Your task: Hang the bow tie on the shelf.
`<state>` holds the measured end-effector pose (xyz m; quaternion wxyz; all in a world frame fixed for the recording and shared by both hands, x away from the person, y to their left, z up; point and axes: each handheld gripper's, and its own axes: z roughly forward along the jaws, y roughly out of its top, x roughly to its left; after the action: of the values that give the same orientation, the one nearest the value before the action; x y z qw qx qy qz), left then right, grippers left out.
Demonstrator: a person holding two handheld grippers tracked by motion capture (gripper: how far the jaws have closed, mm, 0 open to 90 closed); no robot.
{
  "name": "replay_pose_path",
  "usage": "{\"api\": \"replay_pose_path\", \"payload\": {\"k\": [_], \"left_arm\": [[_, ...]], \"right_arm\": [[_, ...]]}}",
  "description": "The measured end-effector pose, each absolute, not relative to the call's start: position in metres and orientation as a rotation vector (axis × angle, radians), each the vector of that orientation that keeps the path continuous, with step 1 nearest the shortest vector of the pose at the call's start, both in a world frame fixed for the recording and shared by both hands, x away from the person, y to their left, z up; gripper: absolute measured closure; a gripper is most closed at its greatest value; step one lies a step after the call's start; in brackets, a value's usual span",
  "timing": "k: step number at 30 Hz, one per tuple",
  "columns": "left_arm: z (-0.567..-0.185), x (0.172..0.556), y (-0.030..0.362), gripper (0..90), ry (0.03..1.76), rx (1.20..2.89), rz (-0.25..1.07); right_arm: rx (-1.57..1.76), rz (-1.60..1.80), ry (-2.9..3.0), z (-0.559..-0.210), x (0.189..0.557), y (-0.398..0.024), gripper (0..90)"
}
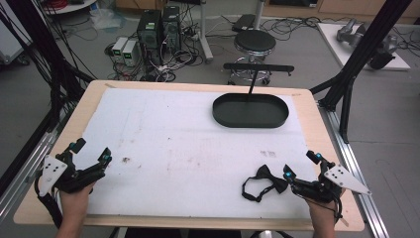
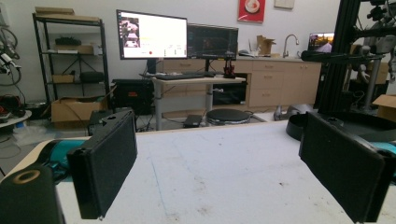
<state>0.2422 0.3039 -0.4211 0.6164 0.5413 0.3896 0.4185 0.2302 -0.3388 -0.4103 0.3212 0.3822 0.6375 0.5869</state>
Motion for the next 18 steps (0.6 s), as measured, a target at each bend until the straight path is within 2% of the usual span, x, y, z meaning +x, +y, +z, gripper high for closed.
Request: {"api": "replay_pose_path", "payload": {"k": [11, 13, 15, 18], "left_arm": [[-0.422, 0.244, 0.301, 11.8, 0.894, 1.269, 0.951], [-0.422, 0.244, 0.301, 11.8, 0.893, 1.271, 0.95], [-0.423, 0.244, 0.301, 11.8, 0.893, 1.272, 0.948], [-0.423, 0.244, 0.301, 11.8, 0.895, 1.276, 0.948]], "right_arm": [[0.972, 1.469, 1.835, -0.407, 0.235, -0.327, 5.1], [0.962, 1.417, 1.892, -0.407, 0.237, -0.323, 9.2], [0.951, 1.36, 1.964, -0.407, 0.239, -0.319, 19.2], [0.947, 1.247, 2.047, -0.409, 0.243, -0.31, 21.5]]}}
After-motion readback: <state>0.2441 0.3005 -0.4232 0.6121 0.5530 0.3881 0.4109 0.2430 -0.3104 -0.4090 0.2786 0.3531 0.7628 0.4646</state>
